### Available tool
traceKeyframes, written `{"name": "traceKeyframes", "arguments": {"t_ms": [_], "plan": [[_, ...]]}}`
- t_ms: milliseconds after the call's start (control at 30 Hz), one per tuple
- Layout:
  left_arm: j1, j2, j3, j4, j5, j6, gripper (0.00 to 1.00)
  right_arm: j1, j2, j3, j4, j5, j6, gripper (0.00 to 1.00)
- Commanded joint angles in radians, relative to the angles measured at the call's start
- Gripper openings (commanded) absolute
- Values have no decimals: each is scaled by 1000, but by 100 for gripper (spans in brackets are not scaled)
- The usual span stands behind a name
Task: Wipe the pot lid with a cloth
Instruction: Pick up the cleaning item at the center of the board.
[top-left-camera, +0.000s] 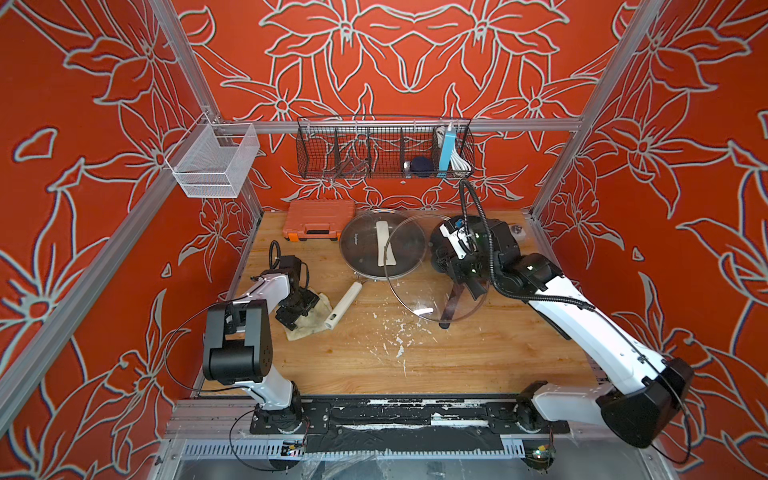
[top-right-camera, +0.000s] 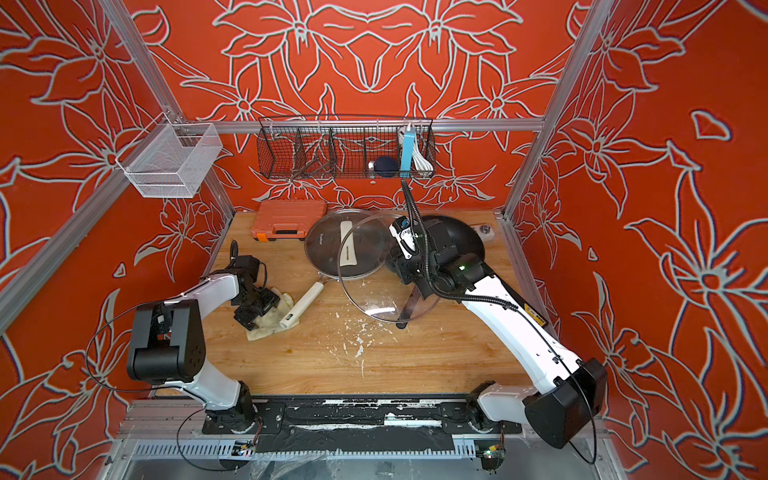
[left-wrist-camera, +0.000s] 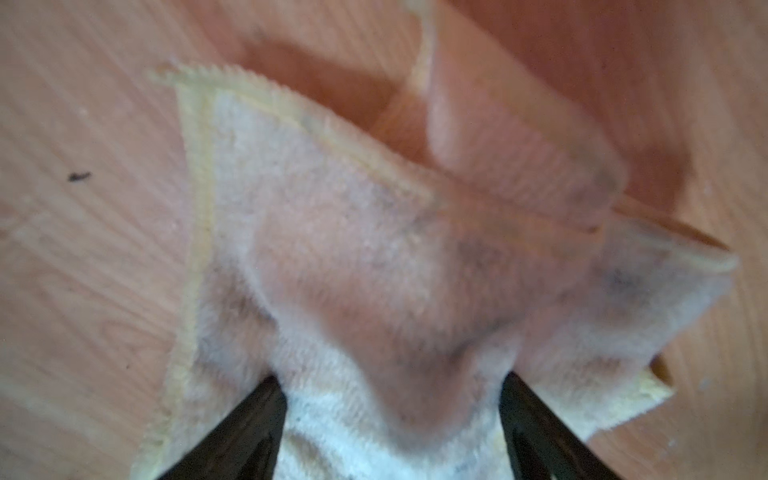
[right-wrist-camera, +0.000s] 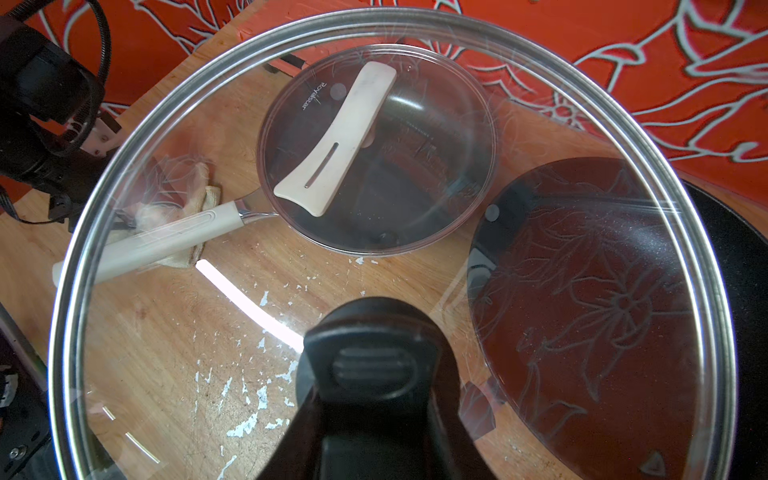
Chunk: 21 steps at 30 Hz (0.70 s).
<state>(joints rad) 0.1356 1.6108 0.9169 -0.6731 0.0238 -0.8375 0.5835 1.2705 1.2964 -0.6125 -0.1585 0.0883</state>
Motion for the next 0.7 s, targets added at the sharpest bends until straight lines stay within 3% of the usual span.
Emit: {"name": "traceKeyframes", "arguments": {"t_ms": [0,300,667], "plan": [[-1,53,-12,-8,-4,3,65,4,-58,14,150,-3,-2,0],[-2,40,-32,17,12,-8,0,4,-60,11,155,3,-2,0],[-2,-245,65,-81,-55,28,0,-1,-80,-29,198,-36,80,0]]}}
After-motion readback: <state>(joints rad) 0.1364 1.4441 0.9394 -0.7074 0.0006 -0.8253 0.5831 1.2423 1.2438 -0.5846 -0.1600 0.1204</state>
